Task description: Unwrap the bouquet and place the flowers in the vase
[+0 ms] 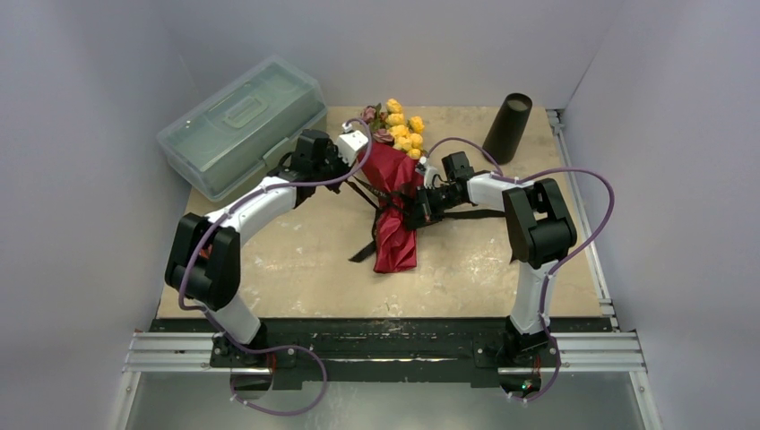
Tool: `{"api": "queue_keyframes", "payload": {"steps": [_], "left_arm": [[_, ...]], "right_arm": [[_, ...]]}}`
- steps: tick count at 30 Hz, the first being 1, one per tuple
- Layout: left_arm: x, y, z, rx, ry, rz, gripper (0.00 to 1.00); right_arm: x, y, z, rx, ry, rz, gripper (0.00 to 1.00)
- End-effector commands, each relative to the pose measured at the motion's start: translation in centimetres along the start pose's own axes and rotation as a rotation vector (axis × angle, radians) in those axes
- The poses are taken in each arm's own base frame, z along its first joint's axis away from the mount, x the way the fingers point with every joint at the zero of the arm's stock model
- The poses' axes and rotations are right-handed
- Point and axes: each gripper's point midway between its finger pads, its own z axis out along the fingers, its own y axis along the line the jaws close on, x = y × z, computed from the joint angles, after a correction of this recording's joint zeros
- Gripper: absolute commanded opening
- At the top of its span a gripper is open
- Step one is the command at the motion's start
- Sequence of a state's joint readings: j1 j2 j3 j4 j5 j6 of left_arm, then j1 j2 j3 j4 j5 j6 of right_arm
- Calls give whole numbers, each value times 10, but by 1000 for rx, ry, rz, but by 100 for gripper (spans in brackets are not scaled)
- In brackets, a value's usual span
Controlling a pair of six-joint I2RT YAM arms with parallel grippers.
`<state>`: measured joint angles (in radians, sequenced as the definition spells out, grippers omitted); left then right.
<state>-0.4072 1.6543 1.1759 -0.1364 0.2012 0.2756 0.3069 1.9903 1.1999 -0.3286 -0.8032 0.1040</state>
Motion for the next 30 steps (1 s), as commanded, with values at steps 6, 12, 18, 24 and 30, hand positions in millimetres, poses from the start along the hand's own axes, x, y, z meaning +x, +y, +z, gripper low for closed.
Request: {"api": "queue_keyframes", "payload": {"steps": [6, 12, 18, 24, 30], "left_arm": [[-34, -18, -15, 146, -129, 162, 46], [-47, -49, -34, 311, -207, 377, 62], [-39, -89, -23, 394, -160, 456, 54], [-38, -118, -5, 364, -155, 467, 52], [-31, -109, 15, 297, -110, 458, 49]], "right_arm": [[-3, 5, -7, 14, -15, -39, 0], [-6, 7, -8, 11, -20, -42, 0], [-6, 6, -7, 12, -19, -39, 0], [-6, 7, -8, 13, -21, -41, 0], [-5, 6, -8, 13, -17, -39, 0]]}}
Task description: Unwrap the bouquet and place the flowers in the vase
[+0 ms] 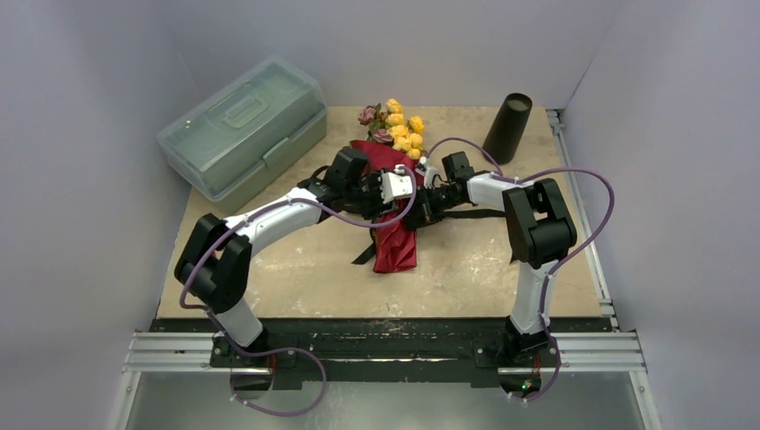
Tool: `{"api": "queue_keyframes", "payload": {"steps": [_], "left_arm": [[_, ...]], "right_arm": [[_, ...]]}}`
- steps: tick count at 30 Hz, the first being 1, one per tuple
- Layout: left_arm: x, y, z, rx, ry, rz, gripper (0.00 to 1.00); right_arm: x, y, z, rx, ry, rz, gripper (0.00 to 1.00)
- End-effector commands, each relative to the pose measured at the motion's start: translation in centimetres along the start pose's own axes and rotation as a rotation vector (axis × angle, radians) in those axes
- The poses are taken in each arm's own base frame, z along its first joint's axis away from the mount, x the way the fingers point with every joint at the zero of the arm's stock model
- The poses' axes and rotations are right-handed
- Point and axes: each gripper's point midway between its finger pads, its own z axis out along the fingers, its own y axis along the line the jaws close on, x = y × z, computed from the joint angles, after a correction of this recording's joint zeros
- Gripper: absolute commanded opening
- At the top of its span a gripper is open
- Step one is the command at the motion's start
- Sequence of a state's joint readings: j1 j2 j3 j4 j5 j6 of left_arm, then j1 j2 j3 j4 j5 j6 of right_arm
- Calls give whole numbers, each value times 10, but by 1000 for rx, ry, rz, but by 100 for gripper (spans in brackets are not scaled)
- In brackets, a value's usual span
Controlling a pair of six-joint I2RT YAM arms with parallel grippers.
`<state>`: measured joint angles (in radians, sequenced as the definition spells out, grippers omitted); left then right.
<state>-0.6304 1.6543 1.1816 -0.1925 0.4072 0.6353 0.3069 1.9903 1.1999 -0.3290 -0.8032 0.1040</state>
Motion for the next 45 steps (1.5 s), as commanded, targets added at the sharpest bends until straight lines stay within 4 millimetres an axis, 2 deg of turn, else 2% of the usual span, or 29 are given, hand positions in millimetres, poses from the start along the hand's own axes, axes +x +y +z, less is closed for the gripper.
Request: {"api": "queue_keyframes", "payload": {"steps": [1, 3, 7, 13, 15, 18, 21, 22, 24, 28, 34, 36, 39, 42, 45], "left_arm": [[6, 21, 7, -90, 26, -4, 47], [10, 20, 9, -86, 37, -1, 42], [13, 24, 8, -109, 54, -18, 24], [17, 39, -9, -169, 72, -38, 0], [18, 46, -17, -185, 61, -68, 0], [13, 36, -22, -131, 21, -49, 2], [4, 22, -22, -76, -25, -46, 33], [3, 17, -20, -57, -27, -43, 38], [3, 11, -14, -34, -27, -48, 46], [10, 11, 3, -26, -1, -42, 49], [26, 10, 22, -3, 45, -26, 44], [25, 13, 22, -19, 44, -31, 32], [11, 24, 13, -58, 19, -57, 16], [5, 33, -1, -88, -11, -116, 7], [13, 47, -19, -118, -30, -230, 2]], "right_arm": [[-5, 6, -8, 13, -18, -40, 0], [-4, 6, -7, 12, -17, -39, 0], [-4, 7, -8, 12, -16, -39, 0], [-3, 5, -7, 12, -11, -33, 0], [-3, 5, -6, 13, -11, -31, 0], [-2, 5, -6, 13, -10, -26, 0], [-4, 5, -6, 12, -12, -26, 0], [-3, 5, -5, 12, -11, -25, 0], [-3, 5, -5, 12, -12, -25, 0], [-3, 5, -6, 13, -12, -24, 0], [-4, 5, -6, 10, -12, -27, 0], [-4, 6, -6, 8, -12, -28, 0], [-2, 6, -6, 8, -12, -29, 0], [-1, 5, -5, 7, -11, -27, 0], [-2, 5, -5, 8, -9, -27, 0]]}}
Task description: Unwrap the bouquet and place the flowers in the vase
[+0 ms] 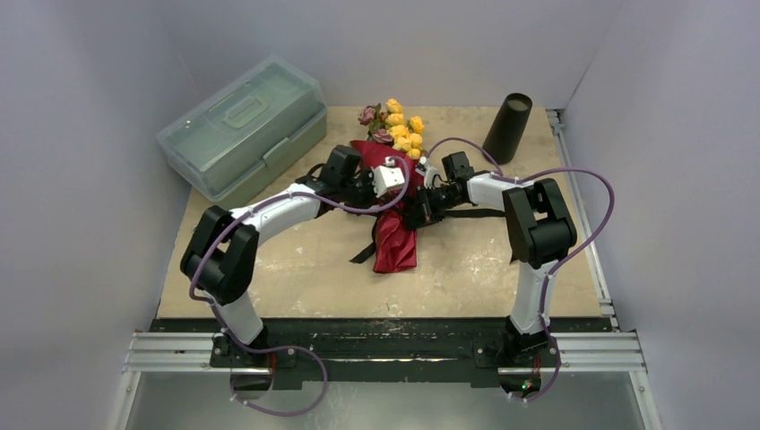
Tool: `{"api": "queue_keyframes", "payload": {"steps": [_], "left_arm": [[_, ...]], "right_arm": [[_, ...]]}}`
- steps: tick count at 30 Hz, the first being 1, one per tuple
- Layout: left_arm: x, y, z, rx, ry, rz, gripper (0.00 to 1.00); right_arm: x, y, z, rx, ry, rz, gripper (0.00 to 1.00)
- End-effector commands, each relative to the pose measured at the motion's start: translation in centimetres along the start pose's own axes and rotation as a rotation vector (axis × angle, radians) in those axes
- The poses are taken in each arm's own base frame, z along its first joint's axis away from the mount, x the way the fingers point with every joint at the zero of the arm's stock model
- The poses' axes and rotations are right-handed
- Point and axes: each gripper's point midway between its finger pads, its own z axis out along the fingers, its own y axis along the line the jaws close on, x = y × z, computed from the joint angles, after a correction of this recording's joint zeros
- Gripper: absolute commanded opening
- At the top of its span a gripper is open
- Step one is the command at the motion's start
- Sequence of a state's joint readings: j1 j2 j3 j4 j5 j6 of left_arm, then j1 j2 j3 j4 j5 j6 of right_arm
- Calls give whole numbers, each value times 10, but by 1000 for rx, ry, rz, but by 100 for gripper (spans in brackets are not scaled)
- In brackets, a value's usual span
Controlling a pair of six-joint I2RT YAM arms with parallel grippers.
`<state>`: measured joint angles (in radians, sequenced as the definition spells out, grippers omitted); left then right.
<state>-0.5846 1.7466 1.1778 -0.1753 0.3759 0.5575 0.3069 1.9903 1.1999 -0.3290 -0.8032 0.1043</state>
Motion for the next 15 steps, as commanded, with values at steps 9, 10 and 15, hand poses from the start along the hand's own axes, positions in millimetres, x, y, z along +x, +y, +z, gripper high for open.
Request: {"api": "queue_keyframes", "payload": {"steps": [9, 10, 15], "left_arm": [[20, 90, -82, -248, -106, -345, 0], [27, 94, -85, -268, -100, -367, 0], [65, 114, -96, -383, -30, -431, 0]], "right_arm": [[-1, 4, -6, 14, -14, -28, 0], [-1, 5, -6, 14, -14, -28, 0], [-1, 5, -7, 18, -16, -31, 0]]}}
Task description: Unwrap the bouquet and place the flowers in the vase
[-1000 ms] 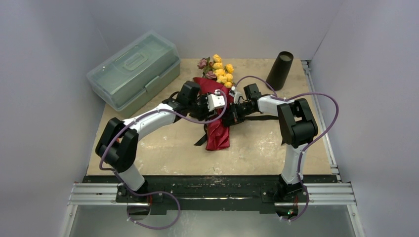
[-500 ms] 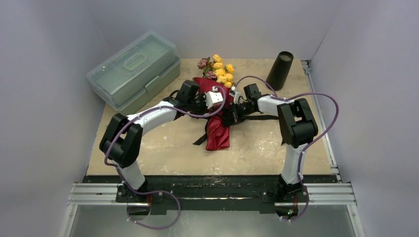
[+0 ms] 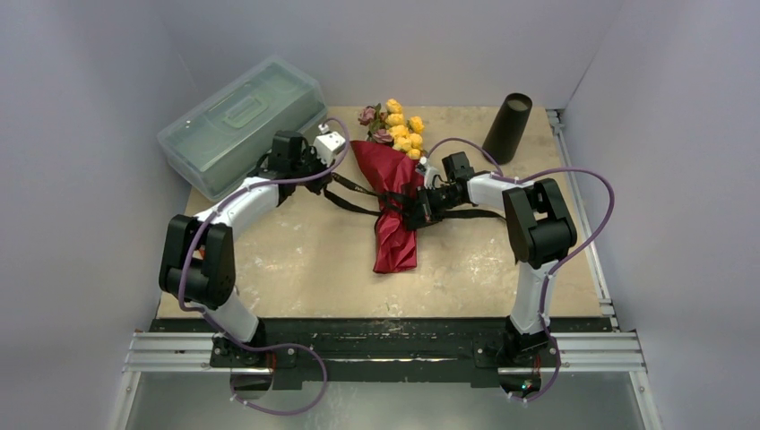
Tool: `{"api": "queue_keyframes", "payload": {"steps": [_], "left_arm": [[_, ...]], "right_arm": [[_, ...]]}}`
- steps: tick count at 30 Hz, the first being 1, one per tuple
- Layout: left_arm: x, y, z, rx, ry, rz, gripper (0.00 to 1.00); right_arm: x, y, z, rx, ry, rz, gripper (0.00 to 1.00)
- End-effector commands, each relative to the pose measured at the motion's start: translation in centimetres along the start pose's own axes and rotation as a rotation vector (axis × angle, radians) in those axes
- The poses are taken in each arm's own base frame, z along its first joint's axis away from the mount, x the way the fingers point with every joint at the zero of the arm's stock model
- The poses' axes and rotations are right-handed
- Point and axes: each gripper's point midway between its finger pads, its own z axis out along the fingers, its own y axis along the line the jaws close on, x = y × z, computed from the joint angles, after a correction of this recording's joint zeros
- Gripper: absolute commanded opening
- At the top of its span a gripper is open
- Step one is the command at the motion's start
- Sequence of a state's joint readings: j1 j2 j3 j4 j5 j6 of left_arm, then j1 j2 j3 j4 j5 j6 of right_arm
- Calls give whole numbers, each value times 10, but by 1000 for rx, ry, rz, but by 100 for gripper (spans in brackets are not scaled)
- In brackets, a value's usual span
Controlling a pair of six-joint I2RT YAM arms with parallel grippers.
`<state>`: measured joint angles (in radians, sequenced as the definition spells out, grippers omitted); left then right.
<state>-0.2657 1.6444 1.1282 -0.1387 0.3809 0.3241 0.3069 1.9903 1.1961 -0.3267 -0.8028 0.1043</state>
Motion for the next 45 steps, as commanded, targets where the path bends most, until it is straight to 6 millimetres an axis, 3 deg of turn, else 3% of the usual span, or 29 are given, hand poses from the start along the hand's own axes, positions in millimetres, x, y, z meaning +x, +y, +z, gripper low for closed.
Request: {"api": "queue_keyframes", "payload": {"steps": [1, 2, 4, 5, 7, 10, 16, 28, 36, 41, 45], "left_arm": [[3, 23, -10, -101, -11, -31, 0], [2, 19, -9, -79, -18, -17, 9], [-6, -1, -11, 38, -61, 48, 42], [-13, -14, -12, 100, -95, 89, 54], [-25, -39, -13, 179, -128, 192, 60], [-28, -71, -11, 280, -119, 369, 61], [-29, -104, 3, 376, -106, 529, 59], [-22, -119, 44, 401, -64, 583, 44], [-40, -95, 56, 214, -102, 444, 0], [-46, -86, 41, 184, -99, 339, 0], [-53, -53, 15, 104, -126, 244, 0]], "right_arm": [[-2, 5, -7, 16, -17, -32, 0], [-2, 5, -7, 16, -17, -32, 0], [-3, 6, -7, 16, -18, -33, 0], [-3, 6, -8, 17, -18, -33, 0], [-3, 5, -7, 19, -18, -32, 0], [-3, 5, -7, 17, -16, -30, 0], [-3, 5, -7, 18, -16, -35, 0], [-3, 4, -6, 15, -13, -31, 0], [-3, 4, -4, 8, -8, -28, 0], [-4, 4, -3, 4, -5, -25, 0], [-5, 4, -3, 2, -6, -22, 0]]}}
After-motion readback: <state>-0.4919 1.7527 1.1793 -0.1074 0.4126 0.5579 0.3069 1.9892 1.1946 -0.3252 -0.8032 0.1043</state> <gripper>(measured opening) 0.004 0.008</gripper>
